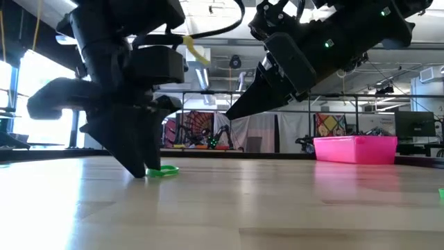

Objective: Sort rubber bands into baskets
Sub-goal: Put the green rubber band into the blue bin

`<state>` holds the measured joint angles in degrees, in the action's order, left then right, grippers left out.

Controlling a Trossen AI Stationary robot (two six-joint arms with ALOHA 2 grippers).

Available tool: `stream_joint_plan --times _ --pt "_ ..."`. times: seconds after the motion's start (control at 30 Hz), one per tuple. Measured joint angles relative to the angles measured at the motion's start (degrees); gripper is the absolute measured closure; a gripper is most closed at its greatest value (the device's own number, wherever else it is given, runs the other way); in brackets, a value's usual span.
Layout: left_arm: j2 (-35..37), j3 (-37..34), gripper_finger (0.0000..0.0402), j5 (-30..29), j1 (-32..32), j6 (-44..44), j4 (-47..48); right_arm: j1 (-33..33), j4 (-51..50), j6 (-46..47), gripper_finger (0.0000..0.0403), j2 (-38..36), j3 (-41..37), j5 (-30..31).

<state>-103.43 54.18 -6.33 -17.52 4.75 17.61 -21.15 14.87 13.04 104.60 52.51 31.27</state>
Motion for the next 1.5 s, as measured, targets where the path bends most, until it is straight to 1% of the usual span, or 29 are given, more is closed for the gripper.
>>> stream_joint_plan --times 0.07,0.13,0.2,0.3,0.37,0.5,0.6,0.7,0.83,0.93,1.1,1.2,1.27,1.37,1.5 --pt "-0.6 0.0 0.0292 -0.8 -0.1 -0.1 -0.2 0.0 0.0 0.0 0.0402 0.0 0.0 0.0" --pt "-0.7 0.0 0.0308 -1.0 -0.1 -0.1 -0.2 0.0 0.0 0.0 0.0402 0.0 0.0 0.0" --pt "-0.5 0.0 0.0331 -0.9 -0.1 0.0 -0.2 0.0 0.0 0.0 0.0402 0.0 0.0 0.0" --pt "-0.4 0.0 0.0376 -1.0 -0.1 0.4 -0.2 0.0 0.0 0.0 0.0402 0.0 0.0 0.0" --pt "-0.3 0.0 0.0394 -1.2 -0.1 0.4 0.2 0.0 0.0 0.0 0.0402 0.0 0.0 0.1" --pt "0.2 0.7 0.0397 -0.9 -0.3 0.4 2.4 0.0 -0.1 0.5 0.0402 0.0 0.0 0.0" --pt "1.4 2.1 0.04 -0.7 -0.9 0.7 7.5 0.0 -0.1 0.6 0.0402 0.0 0.0 0.1" --pt "3.5 4.5 0.0401 0.1 -1.9 1.0 11.1 0.0 -0.5 1.1 0.0402 0.0 0.0 0.1" --pt "7.5 6.0 0.0401 1.1 -3.7 -0.3 17.0 0.0 -1.6 2.4 0.0402 0.1 0.0 0.1" --pt "11.2 7.5 0.0401 2.8 -5.4 -4.3 21.5 0.0 -1.8 2.6 0.0402 0.2 0.0 0.2" --pt "16.8 8.6 0.0401 4.6 -10.0 -14.3 28.2 0.0 -1.8 2.5 0.0402 0.2 0.0 0.2" --pt "19.8 8.7 0.0401 9.1 -13.5 -22.6 32.5 0.0 -1.7 2.4 0.0402 0.2 0.0 0.2" --pt "21.1 8.7 0.0401 10.8 -16.4 -29.0 35.1 0.0 -1.7 2.5 0.0402 0.2 0.0 0.2" --pt "22.8 8.3 0.0401 10.7 -21.5 -36.5 35.9 0.0 -1.7 2.4 0.0402 0.2 0.0 0.2" --pt "22.9 6.6 0.0401 8.1 -27.5 -44.9 35.8 0.2 -1.7 2.0 0.0402 0.2 0.0 0.2"
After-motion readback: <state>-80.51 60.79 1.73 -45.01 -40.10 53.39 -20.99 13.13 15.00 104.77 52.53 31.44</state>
